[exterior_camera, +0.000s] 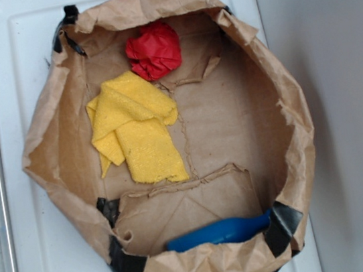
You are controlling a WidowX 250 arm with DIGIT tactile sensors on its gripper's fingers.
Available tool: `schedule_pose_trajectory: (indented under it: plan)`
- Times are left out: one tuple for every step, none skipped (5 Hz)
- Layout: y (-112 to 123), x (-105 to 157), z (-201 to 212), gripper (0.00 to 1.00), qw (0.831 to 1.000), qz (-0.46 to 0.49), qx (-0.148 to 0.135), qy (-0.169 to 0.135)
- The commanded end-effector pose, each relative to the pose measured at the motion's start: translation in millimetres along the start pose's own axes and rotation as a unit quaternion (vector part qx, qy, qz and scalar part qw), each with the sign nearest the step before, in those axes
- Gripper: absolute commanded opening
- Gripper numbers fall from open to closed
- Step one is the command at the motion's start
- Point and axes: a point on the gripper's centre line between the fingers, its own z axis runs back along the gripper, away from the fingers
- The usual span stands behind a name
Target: Grab the yellow cloth.
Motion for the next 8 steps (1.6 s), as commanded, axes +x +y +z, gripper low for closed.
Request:
schedule_pose_trajectory:
  plan:
    - [0.0, 0.0, 0.0, 1.0, 1.0, 0.0, 0.0, 0.0]
    - [14.5, 48.1, -19.1, 1.0, 1.0, 0.019, 0.01, -0.023]
    - [22.6, 93.9, -33.7, 1.0, 0.998, 0.059, 0.017, -0.023]
    - [39.8, 121.2, -40.5, 1.0, 0.997, 0.057, 0.014, -0.041]
    - [66.0, 139.5, -58.4, 1.0, 0.998, 0.001, 0.007, -0.069]
    - [54.2, 89.3, -71.8, 1.0, 0.998, -0.025, 0.023, -0.049]
    - [54.2, 89.3, -71.8, 1.0, 0.998, -0.025, 0.023, -0.049]
    - [54.2, 89.3, -71.8, 1.0, 0.998, -0.025, 0.023, -0.049]
